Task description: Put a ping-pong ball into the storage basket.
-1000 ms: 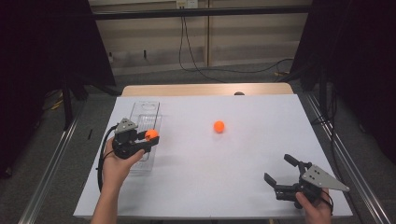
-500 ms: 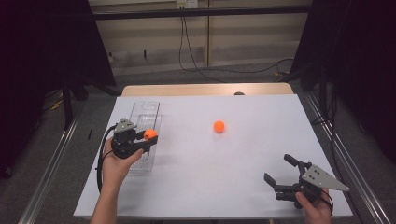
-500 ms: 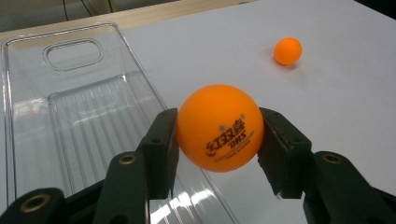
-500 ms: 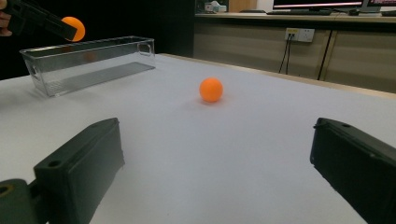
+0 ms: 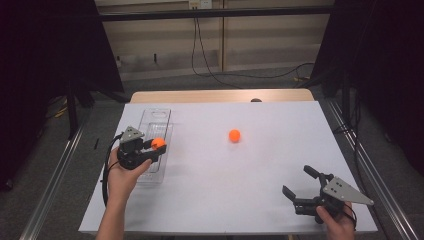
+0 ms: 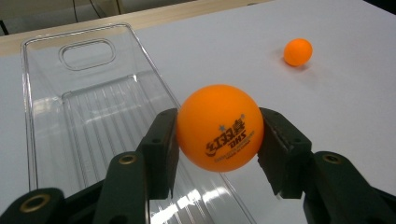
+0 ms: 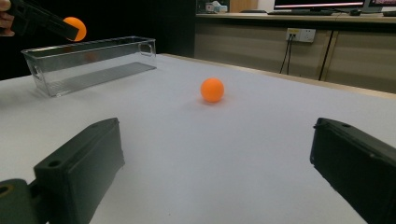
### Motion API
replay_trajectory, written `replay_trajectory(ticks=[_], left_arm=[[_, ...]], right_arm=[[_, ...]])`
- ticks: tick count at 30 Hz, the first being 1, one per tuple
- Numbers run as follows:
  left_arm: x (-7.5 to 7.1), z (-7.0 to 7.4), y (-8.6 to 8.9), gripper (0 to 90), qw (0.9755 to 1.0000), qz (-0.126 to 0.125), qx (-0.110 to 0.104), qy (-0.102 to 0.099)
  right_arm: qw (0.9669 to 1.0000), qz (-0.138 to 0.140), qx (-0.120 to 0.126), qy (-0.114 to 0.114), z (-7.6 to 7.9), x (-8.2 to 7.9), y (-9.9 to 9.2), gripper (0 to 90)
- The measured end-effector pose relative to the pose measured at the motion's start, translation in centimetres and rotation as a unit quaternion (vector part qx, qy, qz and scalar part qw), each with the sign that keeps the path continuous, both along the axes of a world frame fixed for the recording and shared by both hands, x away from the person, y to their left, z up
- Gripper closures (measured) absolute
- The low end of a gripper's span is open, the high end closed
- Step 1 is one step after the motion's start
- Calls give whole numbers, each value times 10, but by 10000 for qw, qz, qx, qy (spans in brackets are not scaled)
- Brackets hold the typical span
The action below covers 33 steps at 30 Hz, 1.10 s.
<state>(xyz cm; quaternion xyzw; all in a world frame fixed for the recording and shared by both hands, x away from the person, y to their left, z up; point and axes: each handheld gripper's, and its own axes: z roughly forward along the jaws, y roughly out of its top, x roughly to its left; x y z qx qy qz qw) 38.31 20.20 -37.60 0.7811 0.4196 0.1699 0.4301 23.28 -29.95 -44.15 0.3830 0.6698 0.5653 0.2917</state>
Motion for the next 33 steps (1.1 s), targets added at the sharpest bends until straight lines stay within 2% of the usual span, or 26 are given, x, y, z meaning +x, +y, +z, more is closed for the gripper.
replay_trajectory(ticks=[10, 33], left_arm=[[1, -1, 2, 508, 10000, 56, -15, -11], [2, -3, 10, 508, 9998, 188, 104, -39]], right_arm=[[10000, -1, -4, 4, 0, 0, 0, 21], [10000, 2, -3, -8, 0, 0, -1, 22]])
